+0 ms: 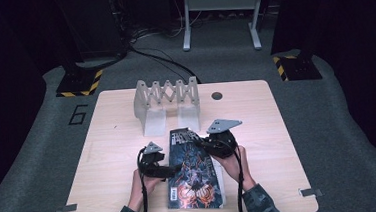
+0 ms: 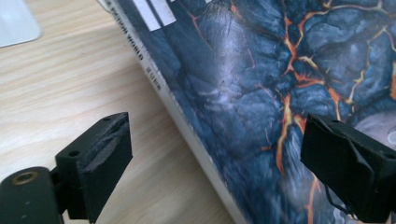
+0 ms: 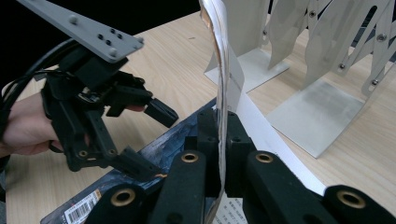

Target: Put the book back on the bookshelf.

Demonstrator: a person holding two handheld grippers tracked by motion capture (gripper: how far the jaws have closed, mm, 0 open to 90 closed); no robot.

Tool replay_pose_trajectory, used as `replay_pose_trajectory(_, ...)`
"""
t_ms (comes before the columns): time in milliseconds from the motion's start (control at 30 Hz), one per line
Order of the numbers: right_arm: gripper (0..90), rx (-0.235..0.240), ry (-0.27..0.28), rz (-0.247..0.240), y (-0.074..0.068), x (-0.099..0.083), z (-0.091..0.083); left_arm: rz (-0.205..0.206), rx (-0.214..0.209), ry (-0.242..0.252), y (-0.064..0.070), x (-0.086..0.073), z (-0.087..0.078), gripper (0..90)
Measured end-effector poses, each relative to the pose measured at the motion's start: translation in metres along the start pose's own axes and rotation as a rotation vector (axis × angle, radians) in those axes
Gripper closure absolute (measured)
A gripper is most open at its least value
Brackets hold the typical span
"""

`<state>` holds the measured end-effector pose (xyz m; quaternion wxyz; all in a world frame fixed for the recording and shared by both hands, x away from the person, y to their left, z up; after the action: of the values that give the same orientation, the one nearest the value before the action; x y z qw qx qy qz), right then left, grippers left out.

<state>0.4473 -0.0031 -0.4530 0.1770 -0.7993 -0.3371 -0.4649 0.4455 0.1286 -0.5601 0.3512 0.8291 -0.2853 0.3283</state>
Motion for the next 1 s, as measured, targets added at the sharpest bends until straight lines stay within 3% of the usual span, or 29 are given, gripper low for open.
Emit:
replay_pose_trajectory(100,88.5,0.006,0.005,-0.009,-0.001,0.0,0.0,-0.022,-0.047,-0.011,0.0,0.001,0.005,11.2)
replay_pose_trajectory(200,88.5,0.007,0.003,-0.008,-0.002,0.0,0.0,-0.017,-0.073,-0.011,0.0,0.002,0.008,13.5)
replay_pose_trajectory(400,88.5,0.009,0.003,-0.011,-0.001,-0.001,0.002,-0.018,-0.099,-0.019,0.002,0.004,0.01,19.9)
replay_pose_trajectory(833,87.7,-0.003,-0.025,0.04,0.009,-0.014,0.011,-0.055,-0.053,-0.018,-0.005,0.001,0.011,40.0)
replay_pose_trajectory(1000,86.2,-0.019,-0.049,0.051,0.013,-0.022,0.018,-0.041,-0.029,-0.018,-0.007,0.001,0.01,49.3)
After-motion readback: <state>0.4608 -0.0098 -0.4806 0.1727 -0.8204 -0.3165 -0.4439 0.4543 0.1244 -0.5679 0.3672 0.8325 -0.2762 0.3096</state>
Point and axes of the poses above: each handheld gripper's, and its own axes: z roughly forward along the jaws, x roughly out of its top, y roughly to its right, the point moved 9 cm from there along z, roughly forward along the jaws, and after that the axes turned 11 degrees about -x, right-handed, at the moved point
